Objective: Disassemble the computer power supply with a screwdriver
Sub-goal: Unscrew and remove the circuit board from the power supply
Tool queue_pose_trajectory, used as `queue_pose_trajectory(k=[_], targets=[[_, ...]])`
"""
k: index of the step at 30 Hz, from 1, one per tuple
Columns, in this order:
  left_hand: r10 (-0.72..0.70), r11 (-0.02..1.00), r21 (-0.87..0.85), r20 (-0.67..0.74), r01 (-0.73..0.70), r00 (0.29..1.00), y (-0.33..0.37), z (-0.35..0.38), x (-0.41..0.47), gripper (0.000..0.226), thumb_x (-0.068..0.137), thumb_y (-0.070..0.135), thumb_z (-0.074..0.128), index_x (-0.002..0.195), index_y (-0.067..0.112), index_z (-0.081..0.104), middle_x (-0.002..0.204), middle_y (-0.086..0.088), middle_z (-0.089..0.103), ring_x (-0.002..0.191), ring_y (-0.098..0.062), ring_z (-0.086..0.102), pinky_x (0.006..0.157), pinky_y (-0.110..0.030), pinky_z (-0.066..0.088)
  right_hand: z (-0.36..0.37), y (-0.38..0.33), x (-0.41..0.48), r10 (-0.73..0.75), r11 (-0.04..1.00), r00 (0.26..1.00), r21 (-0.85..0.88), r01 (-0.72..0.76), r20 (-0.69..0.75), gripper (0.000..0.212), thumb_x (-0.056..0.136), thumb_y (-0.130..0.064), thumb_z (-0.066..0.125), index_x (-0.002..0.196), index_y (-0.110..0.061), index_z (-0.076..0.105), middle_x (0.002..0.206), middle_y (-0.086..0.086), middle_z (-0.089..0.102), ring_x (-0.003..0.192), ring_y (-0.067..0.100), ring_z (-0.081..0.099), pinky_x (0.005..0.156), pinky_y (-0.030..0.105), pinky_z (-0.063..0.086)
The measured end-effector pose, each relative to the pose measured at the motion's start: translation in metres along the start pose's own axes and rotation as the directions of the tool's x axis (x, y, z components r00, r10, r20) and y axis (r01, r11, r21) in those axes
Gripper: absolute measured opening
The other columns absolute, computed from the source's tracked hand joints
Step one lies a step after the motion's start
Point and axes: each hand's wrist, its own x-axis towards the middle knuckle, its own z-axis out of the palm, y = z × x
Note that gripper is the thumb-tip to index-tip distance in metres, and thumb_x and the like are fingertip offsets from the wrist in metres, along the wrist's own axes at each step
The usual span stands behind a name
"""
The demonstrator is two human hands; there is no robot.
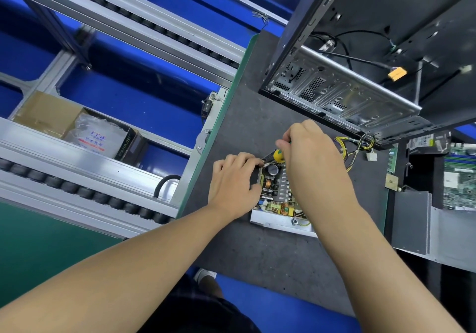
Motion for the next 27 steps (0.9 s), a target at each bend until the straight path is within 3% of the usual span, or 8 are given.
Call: queue_pose_trajectory(k=[4, 8, 12, 15, 21, 27], targets=[[-0.047, 0.998, -0.035, 0.016, 0.048, 0.999, 0.004, 0.000, 0.004, 0.049, 0.073, 0.021, 0.056, 0.120, 0.033, 0.056, 0.120, 0.016, 0.052, 0.111, -0.010, 0.044, 0.089, -0.028, 0.021, -0.001, -0.004, 0.003, 0.016, 0.986, 1.000, -0.164, -0.013, 0.020, 0.027, 0.106, -0.039, 0.033, 0.096, -0.016, 0.044, 0.095, -0.001, 0.037, 0.081, 0.027, 0.053, 0.061, 0.034, 0.033], [-0.052, 0.997, -0.054, -0.008, 0.052, 0.999, 0.003, 0.002, 0.003, 0.045, 0.076, 0.021, 0.053, 0.119, 0.031, 0.058, 0.119, 0.014, 0.053, 0.110, -0.011, 0.045, 0.092, -0.029, 0.024, -0.003, 0.000, 0.007, 0.051, 0.970, 0.998, -0.241, -0.041, 0.033, 0.031, 0.107, -0.039, 0.030, 0.104, -0.014, 0.047, 0.096, 0.001, 0.039, 0.076, 0.030, 0.057, 0.058, 0.034, 0.030], [-0.037, 0.999, -0.033, -0.068, 0.035, 0.997, 0.000, 0.006, -0.002, 0.042, 0.078, 0.021, 0.053, 0.119, 0.026, 0.060, 0.118, 0.010, 0.054, 0.110, -0.012, 0.048, 0.095, -0.031, 0.028, -0.005, -0.002, 0.005, 0.046, 0.953, 0.998, -0.300, -0.031, 0.042, 0.026, 0.107, -0.039, 0.030, 0.104, -0.015, 0.042, 0.096, -0.001, 0.034, 0.060, 0.022, 0.036, 0.053, 0.033, 0.028], [-0.032, 0.999, -0.004, -0.089, 0.032, 0.996, 0.001, 0.007, -0.002, 0.040, 0.079, 0.020, 0.056, 0.119, 0.025, 0.061, 0.117, 0.009, 0.054, 0.108, -0.013, 0.049, 0.095, -0.032, 0.030, -0.006, 0.000, 0.005, 0.050, 0.964, 0.997, -0.262, -0.036, 0.050, 0.023, 0.107, -0.037, 0.030, 0.102, -0.015, 0.035, 0.096, 0.000, 0.032, 0.054, 0.019, 0.028, 0.052, 0.033, 0.028], [-0.035, 0.998, 0.042, -0.094, 0.039, 0.995, 0.002, 0.009, -0.003, 0.040, 0.079, 0.024, 0.057, 0.119, 0.026, 0.060, 0.117, 0.009, 0.054, 0.107, -0.013, 0.049, 0.094, -0.033, 0.031, -0.012, 0.005, 0.009, -0.011, 1.000, 0.995, -0.024, 0.014, 0.095, 0.021, 0.105, -0.032, 0.037, 0.098, -0.013, 0.032, 0.102, 0.006, 0.044, 0.068, 0.032, 0.053, 0.057, 0.036, 0.037], [-0.025, 0.998, 0.050, -0.098, 0.030, 0.995, 0.001, 0.007, -0.003, 0.042, 0.079, 0.023, 0.057, 0.121, 0.025, 0.061, 0.118, 0.008, 0.053, 0.107, -0.014, 0.048, 0.094, -0.032, 0.026, -0.016, 0.006, 0.007, -0.096, 0.995, 0.980, 0.048, 0.089, 0.173, 0.011, 0.101, -0.020, 0.049, 0.098, -0.017, 0.038, 0.104, 0.000, 0.039, 0.075, 0.026, 0.049, 0.061, 0.033, 0.021]])
